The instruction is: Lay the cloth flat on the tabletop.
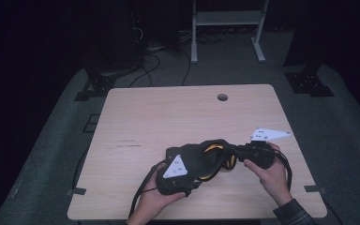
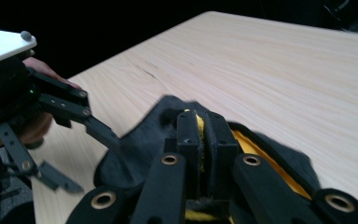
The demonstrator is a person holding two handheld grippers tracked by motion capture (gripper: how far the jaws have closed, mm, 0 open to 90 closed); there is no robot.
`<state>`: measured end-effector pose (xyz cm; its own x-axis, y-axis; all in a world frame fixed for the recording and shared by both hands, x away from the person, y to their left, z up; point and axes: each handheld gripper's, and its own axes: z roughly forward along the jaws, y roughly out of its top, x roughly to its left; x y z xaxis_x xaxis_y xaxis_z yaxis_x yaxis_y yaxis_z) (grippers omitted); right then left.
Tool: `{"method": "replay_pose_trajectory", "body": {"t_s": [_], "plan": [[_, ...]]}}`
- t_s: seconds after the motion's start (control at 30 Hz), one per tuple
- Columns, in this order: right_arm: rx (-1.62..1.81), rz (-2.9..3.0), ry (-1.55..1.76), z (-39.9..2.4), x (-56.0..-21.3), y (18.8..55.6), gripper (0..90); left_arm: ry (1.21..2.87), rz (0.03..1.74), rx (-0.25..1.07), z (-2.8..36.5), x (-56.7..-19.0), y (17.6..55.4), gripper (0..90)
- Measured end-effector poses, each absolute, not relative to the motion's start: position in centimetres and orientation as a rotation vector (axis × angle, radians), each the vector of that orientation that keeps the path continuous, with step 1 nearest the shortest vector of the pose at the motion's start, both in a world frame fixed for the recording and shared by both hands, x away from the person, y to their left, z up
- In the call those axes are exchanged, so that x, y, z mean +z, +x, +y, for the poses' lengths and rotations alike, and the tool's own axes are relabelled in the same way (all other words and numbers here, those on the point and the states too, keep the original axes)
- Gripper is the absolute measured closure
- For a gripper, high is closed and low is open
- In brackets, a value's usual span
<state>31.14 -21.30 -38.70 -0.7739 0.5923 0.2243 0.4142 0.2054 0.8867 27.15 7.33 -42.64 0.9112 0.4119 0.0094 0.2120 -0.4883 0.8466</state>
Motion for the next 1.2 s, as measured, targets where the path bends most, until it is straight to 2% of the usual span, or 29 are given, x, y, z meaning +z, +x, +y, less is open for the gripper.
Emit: {"method": "replay_pose_trajectory", "body": {"t_s": [0.37, 0.63, 0.7, 0.73, 0.77, 0.8, 0.9, 0.97, 1.1, 1.2], "plan": [[1.629, 2.347, 0.902, -17.1, -38.7, 30.9, 85.3, 2.005, 0.445, 0.21, 6.0, -41.5, 27.9, 41.8], [1.607, 2.333, 0.883, -15.8, -39.1, 30.7, 85.2, 1.969, 0.452, 0.176, 5.8, -40.9, 27.9, 38.0], [1.615, 2.335, 0.881, -15.6, -39.1, 30.5, 85.2, 1.965, 0.468, 0.176, 5.9, -40.9, 28.2, 42.3], [1.62, 2.333, 0.868, -15.3, -39.1, 30.4, 85.2, 1.963, 0.476, 0.171, 6.0, -40.9, 28.4, 52.5], [1.621, 2.331, 0.871, -15.3, -39.1, 30.3, 85.2, 1.963, 0.483, 0.167, 6.0, -40.9, 28.4, 58.3], [1.621, 2.331, 0.871, -15.3, -39.1, 30.3, 85.2, 1.971, 0.489, 0.163, 6.1, -40.9, 28.5, 58.3], [1.635, 2.332, 0.864, -15.2, -39.2, 30.1, 84.7, 1.982, 0.506, 0.176, 6.4, -40.8, 28.6, 80.9], [1.638, 2.333, 0.863, -15.3, -39.2, 30.1, 84.0, 1.99, 0.51, 0.193, 6.8, -40.6, 28.6, 82.2], [1.668, 2.324, 0.854, -15.8, -39.3, 30.2, 73.1, 2.022, 0.524, 0.263, 8.3, -40.1, 28.8, 82.9], [1.679, 2.296, 0.867, -17.0, -39.2, 30.3, 70.2, 2.017, 0.565, 0.286, 10.2, -39.8, 29.4, 82.8]]}}
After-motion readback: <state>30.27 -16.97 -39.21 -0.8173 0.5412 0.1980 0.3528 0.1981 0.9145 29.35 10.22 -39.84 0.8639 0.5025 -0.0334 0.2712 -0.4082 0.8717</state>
